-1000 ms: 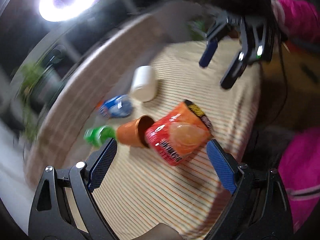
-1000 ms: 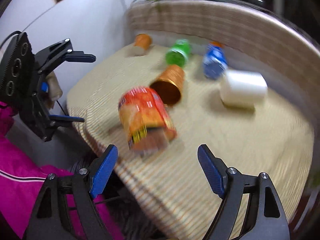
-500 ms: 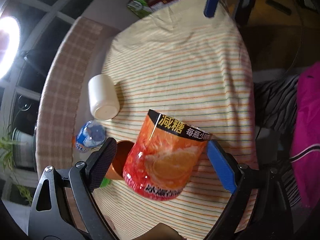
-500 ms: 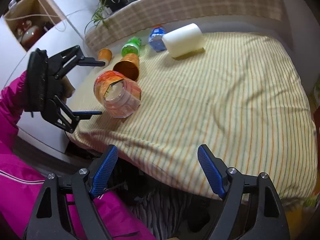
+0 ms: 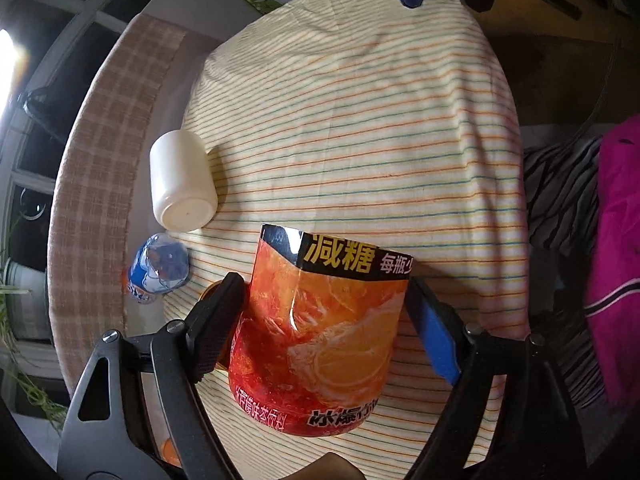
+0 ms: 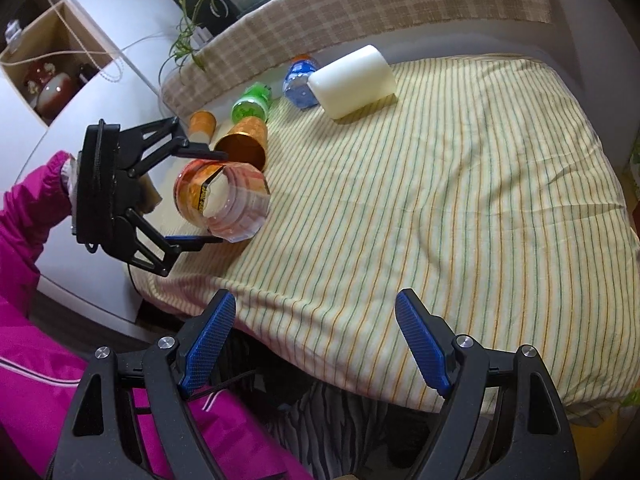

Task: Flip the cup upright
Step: 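Grasp the snack cup with the left tool while the right tool releases it, then rotate the snack cup open end up with the left tool and lower it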

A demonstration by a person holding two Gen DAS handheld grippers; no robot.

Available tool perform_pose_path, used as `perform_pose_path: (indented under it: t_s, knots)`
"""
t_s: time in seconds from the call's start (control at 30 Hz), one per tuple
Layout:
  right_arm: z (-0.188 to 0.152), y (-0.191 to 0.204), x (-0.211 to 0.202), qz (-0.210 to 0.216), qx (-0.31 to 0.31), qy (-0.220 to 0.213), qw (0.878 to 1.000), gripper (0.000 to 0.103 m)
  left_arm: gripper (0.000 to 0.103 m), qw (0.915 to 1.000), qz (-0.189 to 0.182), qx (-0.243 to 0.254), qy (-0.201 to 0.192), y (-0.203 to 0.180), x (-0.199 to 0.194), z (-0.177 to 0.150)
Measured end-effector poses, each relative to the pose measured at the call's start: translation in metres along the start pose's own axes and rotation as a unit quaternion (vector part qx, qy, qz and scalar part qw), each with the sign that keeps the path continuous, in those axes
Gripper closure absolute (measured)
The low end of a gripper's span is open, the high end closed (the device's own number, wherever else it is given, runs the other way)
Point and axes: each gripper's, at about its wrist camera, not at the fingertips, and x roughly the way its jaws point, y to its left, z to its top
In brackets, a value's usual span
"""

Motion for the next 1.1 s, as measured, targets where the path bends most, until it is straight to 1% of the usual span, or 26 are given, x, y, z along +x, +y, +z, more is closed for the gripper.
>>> perform_pose_path:
  t_s: [0.13, 0.23, 0.33, 0.43, 0.57, 0.67, 0.7, 0.73, 0.87, 0.97, 1.03, 1.07, 1.1]
  knots:
    - [0.0, -0.003, 0.0, -0.004, 0.007, -0.002, 1.0, 0.021, 0.019, 0.9989, -0.002, -0.045, -0.014, 0.01, -0.004, -0.003]
    - [-0.002, -0.004, 0.0, -0.005, 0.009, -0.003, 1.0, 0.021, 0.019, 0.9951, -0.006, -0.093, -0.033, 0.02, -0.011, -0.007]
    - [-0.001, -0.001, 0.0, -0.004, 0.008, -0.004, 1.0, 0.021, 0.02, 0.9862, -0.008, -0.155, -0.059, 0.029, -0.02, -0.013]
    - [0.0, 0.002, 0.0, -0.004, 0.005, -0.005, 1.0, 0.021, 0.02, 0.9736, -0.011, -0.212, -0.083, 0.036, -0.027, -0.021]
    - [0.003, 0.008, 0.002, 0.001, 0.003, -0.009, 1.0, 0.021, 0.021, 0.9513, -0.005, -0.286, -0.116, 0.039, -0.034, -0.035]
    - [0.005, 0.012, 0.003, 0.005, 0.0, -0.012, 1.0, 0.021, 0.021, 0.9284, -0.008, -0.345, -0.138, 0.039, -0.036, -0.046]
    - [0.005, 0.015, 0.003, 0.008, -0.002, -0.013, 1.0, 0.021, 0.021, 0.9222, -0.008, -0.359, -0.145, 0.038, -0.037, -0.049]
    - [0.006, 0.017, 0.003, 0.01, -0.003, -0.014, 1.0, 0.021, 0.021, 0.9178, -0.006, -0.368, -0.149, 0.038, -0.037, -0.051]
    - [0.009, 0.027, 0.004, 0.008, -0.013, -0.018, 1.0, 0.021, 0.021, 0.8848, -0.002, -0.43, -0.18, 0.038, -0.043, -0.06]
    - [0.01, 0.032, 0.004, 0.011, -0.015, -0.021, 1.0, 0.021, 0.021, 0.8626, 0.005, -0.464, -0.201, 0.039, -0.044, -0.064]
    - [0.01, 0.035, 0.005, 0.014, -0.013, -0.023, 1.0, 0.021, 0.021, 0.8456, 0.008, -0.49, -0.213, 0.039, -0.043, -0.069]
    - [0.011, 0.036, 0.005, 0.015, -0.014, -0.025, 0.999, 0.021, 0.021, 0.8384, 0.006, -0.5, -0.216, 0.04, -0.042, -0.071]
    - [0.011, 0.038, 0.005, 0.014, -0.015, -0.027, 0.999, 0.021, 0.021, 0.8345, 0.006, -0.506, -0.217, 0.04, -0.04, -0.073]
